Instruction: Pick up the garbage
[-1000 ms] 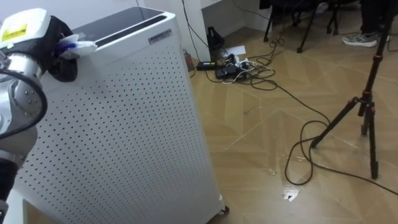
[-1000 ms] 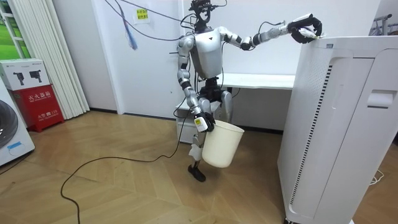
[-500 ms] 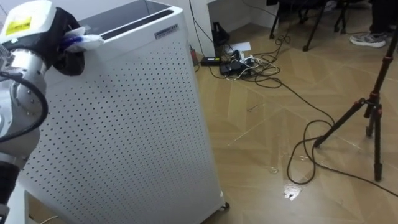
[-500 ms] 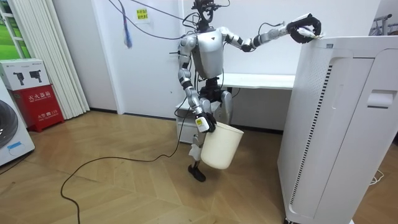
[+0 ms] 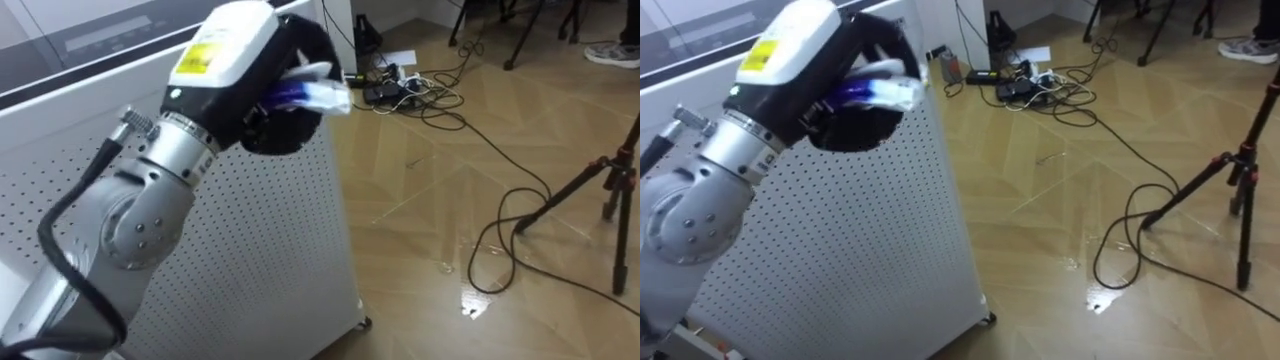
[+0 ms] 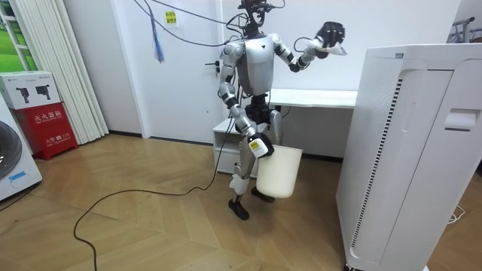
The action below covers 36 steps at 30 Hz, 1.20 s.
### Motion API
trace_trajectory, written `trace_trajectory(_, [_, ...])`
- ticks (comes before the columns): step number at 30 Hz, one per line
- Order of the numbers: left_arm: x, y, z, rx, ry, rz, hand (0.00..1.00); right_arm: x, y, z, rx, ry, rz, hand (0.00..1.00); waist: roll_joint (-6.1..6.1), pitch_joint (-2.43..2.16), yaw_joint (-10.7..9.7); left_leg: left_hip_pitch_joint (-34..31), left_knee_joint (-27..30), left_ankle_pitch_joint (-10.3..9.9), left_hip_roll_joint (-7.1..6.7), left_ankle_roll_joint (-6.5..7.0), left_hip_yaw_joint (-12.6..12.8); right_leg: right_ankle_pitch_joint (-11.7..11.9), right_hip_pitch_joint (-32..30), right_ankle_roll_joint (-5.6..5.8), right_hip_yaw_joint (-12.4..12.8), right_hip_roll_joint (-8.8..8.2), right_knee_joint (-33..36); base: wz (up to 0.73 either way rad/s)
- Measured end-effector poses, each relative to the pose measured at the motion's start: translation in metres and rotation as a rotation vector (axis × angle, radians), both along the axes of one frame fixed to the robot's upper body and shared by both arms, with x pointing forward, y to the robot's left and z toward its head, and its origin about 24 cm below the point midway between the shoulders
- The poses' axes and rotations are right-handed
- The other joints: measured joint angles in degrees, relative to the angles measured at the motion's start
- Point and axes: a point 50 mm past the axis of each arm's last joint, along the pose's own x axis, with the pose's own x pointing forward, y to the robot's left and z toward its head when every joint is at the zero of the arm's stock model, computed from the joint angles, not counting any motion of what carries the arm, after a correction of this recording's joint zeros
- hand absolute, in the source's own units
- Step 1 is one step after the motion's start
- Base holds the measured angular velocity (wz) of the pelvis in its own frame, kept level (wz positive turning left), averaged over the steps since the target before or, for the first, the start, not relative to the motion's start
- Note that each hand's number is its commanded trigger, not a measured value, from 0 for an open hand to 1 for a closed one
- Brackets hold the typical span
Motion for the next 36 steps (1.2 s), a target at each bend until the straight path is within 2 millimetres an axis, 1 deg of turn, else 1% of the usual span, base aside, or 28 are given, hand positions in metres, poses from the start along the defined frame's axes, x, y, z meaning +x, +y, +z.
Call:
trace_trajectory(3, [-0.012, -0.006, -0.003, -0.028, 0.028, -0.088, 1.00, 0.002, 0.002, 0.001, 0.002, -0.007, 0.006, 1.00, -0.17, 0.07, 1.09, -0.12, 0.04, 0.00, -0.04, 0.00, -0.19, 0.00, -0.11, 0.00, -0.27, 0.00, 0.03, 0.00])
trace_trajectory(7, [-0.019, -0.012, -0.005, -0.062, 0.057, -0.175, 1.00, 0.007, 0.008, 0.001, 0.003, -0.011, 0.044, 1.00, -0.55, 0.11, 2.15, -0.36, 0.11, 0.00, 0.03, 0.01, -0.51, -0.01, -0.64, -0.01, -1.13, 0.02, 0.01, 0.03])
trace_trajectory(9, [-0.022, -0.015, -0.006, -0.084, 0.073, -0.212, 1.00, 0.009, 0.012, 0.002, 0.011, -0.014, 0.064, 1.00, -0.92, -0.01, 2.81, -0.32, 0.11, 0.01, 0.04, 0.02, -0.58, -0.03, -0.50, -0.01, -1.65, -0.01, -0.06, 0.02])
trace_trajectory(11, [-0.031, -0.016, -0.011, -0.087, 0.089, -0.257, 1.00, 0.012, 0.015, 0.004, 0.031, -0.021, 0.080, 1.00, -1.38, -0.44, 3.04, -0.32, 0.17, 0.03, 0.03, 0.00, -1.04, -0.01, -0.13, -0.04, -2.26, 0.00, -0.35, 0.11])
trace_trajectory(12, [-0.033, -0.017, -0.012, -0.086, 0.090, -0.267, 1.00, 0.013, 0.016, 0.005, 0.034, -0.026, 0.084, 1.00, -1.41, -0.47, 3.10, -0.32, 0.20, 0.04, 0.01, -0.02, -1.24, 0.00, -0.02, -0.06, -2.48, -0.01, -0.31, 0.12])
trace_trajectory(14, [-0.036, -0.018, -0.015, -0.073, 0.102, -0.291, 1.00, 0.019, 0.021, 0.009, 0.039, -0.053, 0.118, 1.00, -1.83, -0.44, 3.94, -0.17, 0.24, 0.13, 0.11, -0.15, -1.37, 0.01, 0.17, -0.07, -3.06, -0.05, 0.13, 0.05])
trace_trajectory(15, [-0.036, -0.019, -0.016, -0.076, 0.110, -0.295, 1.00, 0.021, 0.023, 0.010, 0.039, -0.058, 0.129, 1.00, -1.96, -0.39, 4.06, -0.16, 0.25, 0.14, 0.15, -0.17, -1.41, 0.02, 0.38, -0.09, -3.24, -0.05, 0.16, 0.00])
trace_trajectory(16, [-0.037, -0.020, -0.018, -0.079, 0.126, -0.311, 1.00, 0.025, 0.026, 0.012, 0.038, -0.071, 0.150, 1.00, -2.28, -0.17, 4.30, -0.18, 0.33, 0.14, 0.15, -0.17, -1.48, 0.02, 0.48, -0.09, -3.31, -0.06, 0.17, 0.04])
trace_trajectory(17, [-0.038, -0.020, -0.021, -0.098, 0.146, -0.326, 1.00, 0.032, 0.029, 0.015, 0.035, -0.090, 0.173, 1.00, -2.36, -0.11, 4.36, -0.44, 0.39, 0.14, 0.13, -0.17, -1.56, 0.02, 0.31, -0.09, -3.37, -0.09, 0.17, 0.05])
trace_trajectory(19, [-0.040, -0.018, -0.029, -0.104, 0.174, -0.328, 1.00, 0.043, 0.033, 0.021, 0.032, -0.126, 0.195, 1.00, -2.72, 0.07, 3.96, -1.50, 0.77, 0.14, 0.02, -0.16, -1.99, 0.02, -0.42, -0.09, -3.75, -0.18, 0.27, 0.14])
trace_trajectory(20, [-0.041, -0.017, -0.037, -0.105, 0.204, -0.324, 1.00, 0.049, 0.034, 0.025, 0.032, -0.149, 0.199, 1.00, -2.79, 0.14, 3.46, -2.41, 1.17, 0.14, -0.10, -0.16, -2.98, 0.02, -0.68, -0.09, -4.65, -0.23, 0.24, 0.34])
trace_trajectory(21, [-0.039, -0.017, -0.046, -0.102, 0.242, -0.319, 1.00, 0.054, 0.035, 0.027, 0.031, -0.165, 0.201, 1.00, -3.19, 0.41, 3.18, -2.91, 1.41, 0.18, -0.11, -0.14, -3.63, 0.03, -0.82, -0.10, -5.10, -0.18, 0.24, 0.34])
trace_trajectory(22, [-0.037, -0.017, -0.051, -0.099, 0.264, -0.313, 1.00, 0.056, 0.035, 0.028, 0.030, -0.172, 0.202, 1.00, -3.31, 0.48, 3.29, -3.36, 1.80, 0.18, -0.09, -0.14, -3.97, 0.05, -0.91, -0.13, -5.43, -0.12, 0.22, 0.31])
trace_trajectory(23, [-0.032, -0.016, -0.062, -0.096, 0.314, -0.292, 1.00, 0.062, 0.034, 0.030, 0.023, -0.183, 0.200, 1.00, -3.42, 0.55, 3.35, -4.34, 2.46, 0.18, -0.09, -0.14, -4.68, 0.10, -1.24, -0.22, -6.18, -0.10, 0.23, 0.27])
trace_trajectory(24, [-0.028, -0.013, -0.072, -0.101, 0.362, -0.267, 1.00, 0.065, 0.033, 0.032, 0.014, -0.199, 0.195, 1.00, -3.42, 0.57, 3.41, -5.39, 3.09, 0.18, -0.08, -0.15, -5.01, 0.13, -1.87, -0.26, -6.51, -0.08, 0.25, 0.22])
trace_trajectory(26, [-0.022, -0.009, -0.084, -0.094, 0.421, -0.236, 1.00, 0.070, 0.033, 0.035, 0.006, -0.217, 0.193, 1.00, -3.43, 0.57, 4.07, -6.99, 3.38, 0.29, -0.03, -0.22, -5.38, 0.17, -3.39, -0.33, -6.76, -0.05, 0.69, 0.11])
trace_trajectory(28, [-0.018, -0.007, -0.091, -0.089, 0.457, -0.219, 1.00, 0.076, 0.032, 0.038, -0.002, -0.233, 0.196, 1.00, -3.46, 0.59, 4.17, -8.80, 4.21, 0.34, -0.03, -0.22, -5.84, 0.17, -4.81, -0.33, -7.27, -0.11, 1.21, 0.14])
trace_trajectory(30, [-0.014, -0.005, -0.102, -0.090, 0.499, -0.201, 1.00, 0.080, 0.030, 0.036, -0.007, -0.228, 0.196, 1.00, -3.51, 0.63, 4.15, -9.39, 4.34, 0.37, -0.14, -0.18, -6.30, 0.17, -5.12, -0.33, -7.89, -0.22, 1.24, 0.12])
trace_trajectory(32, [-0.010, -0.003, -0.118, -0.083, 0.564, -0.173, 1.00, 0.083, 0.028, 0.032, -0.002, -0.199, 0.178, 1.00, -3.66, 0.76, 4.55, -9.87, 4.75, 0.37, -0.13, -0.19, -6.45, 0.17, -5.41, -0.33, -8.02, -0.24, 1.36, 0.05])
trace_trajectory(33, [-0.010, -0.003, -0.121, -0.086, 0.575, -0.171, 1.00, 0.084, 0.028, 0.031, -0.001, -0.195, 0.173, 1.00, -3.73, 0.80, 4.55, -10.18, 4.80, 0.38, -0.14, -0.20, -6.66, 0.17, -5.60, -0.33, -8.23, -0.24, 1.35, 0.11])
trace_trajectory(34, [-0.009, -0.005, -0.125, -0.096, 0.590, -0.172, 1.00, 0.089, 0.030, 0.032, -0.006, -0.197, 0.173, 1.00, -3.91, 0.94, 4.44, -11.00, 4.84, 0.42, -0.14, -0.23, -7.04, 0.16, -6.35, -0.34, -8.75, -0.26, 1.53, 0.12])
trace_trajectory(36, [-0.008, -0.006, -0.135, -0.119, 0.626, -0.169, 1.00, 0.101, 0.035, 0.038, -0.006, -0.219, 0.185, 1.00, -4.69, 1.48, 4.61, -13.01, 4.98, 0.89, -0.13, -0.30, -7.38, 0.00, -8.70, -0.57, -9.62, -0.52, 2.78, 0.10])
